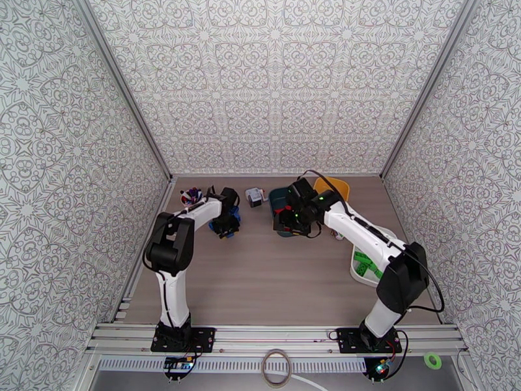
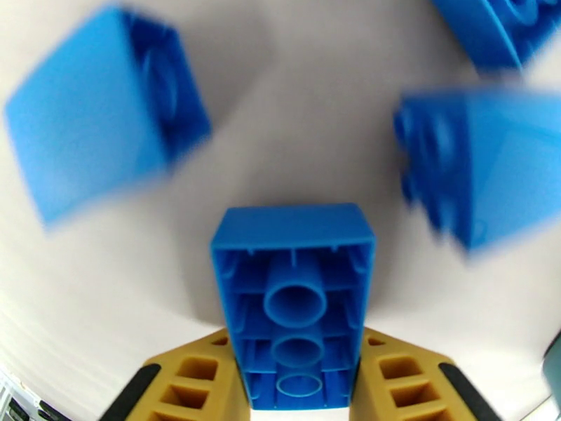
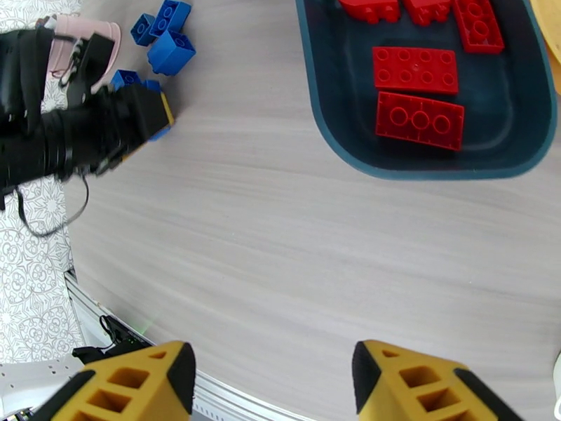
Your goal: Sort the legos into containers by color
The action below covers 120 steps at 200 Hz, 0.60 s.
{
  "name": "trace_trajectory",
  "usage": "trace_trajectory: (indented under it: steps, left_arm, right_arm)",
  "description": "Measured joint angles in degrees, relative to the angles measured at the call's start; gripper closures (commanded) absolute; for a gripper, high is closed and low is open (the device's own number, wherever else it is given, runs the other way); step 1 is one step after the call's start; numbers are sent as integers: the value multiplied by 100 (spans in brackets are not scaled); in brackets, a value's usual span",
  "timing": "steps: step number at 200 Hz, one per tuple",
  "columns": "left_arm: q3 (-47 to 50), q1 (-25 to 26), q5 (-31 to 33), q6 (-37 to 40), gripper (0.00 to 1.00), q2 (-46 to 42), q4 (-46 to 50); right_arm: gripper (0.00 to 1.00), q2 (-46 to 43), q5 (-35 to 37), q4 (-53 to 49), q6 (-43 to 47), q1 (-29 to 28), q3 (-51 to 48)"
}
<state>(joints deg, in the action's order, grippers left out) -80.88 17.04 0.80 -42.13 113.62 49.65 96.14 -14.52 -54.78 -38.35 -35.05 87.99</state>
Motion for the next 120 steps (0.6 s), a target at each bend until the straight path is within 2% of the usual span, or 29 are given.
trace_trajectory:
  steps: [55,89,120]
  left_arm:
    - [931,804,-492,302,68,-1725,-479]
    - [1425,1349,-1178,540,68,-2671,-1045]
    - [1547,1751,-1749,728,70,-3073,-1384]
  right_arm:
    - [32,-745,-162,365,-337,197,-898]
    - [31,-1191,-595,885,-752,592,-1613]
    - [31,-1421,-946,1290,-1121,699,-1856]
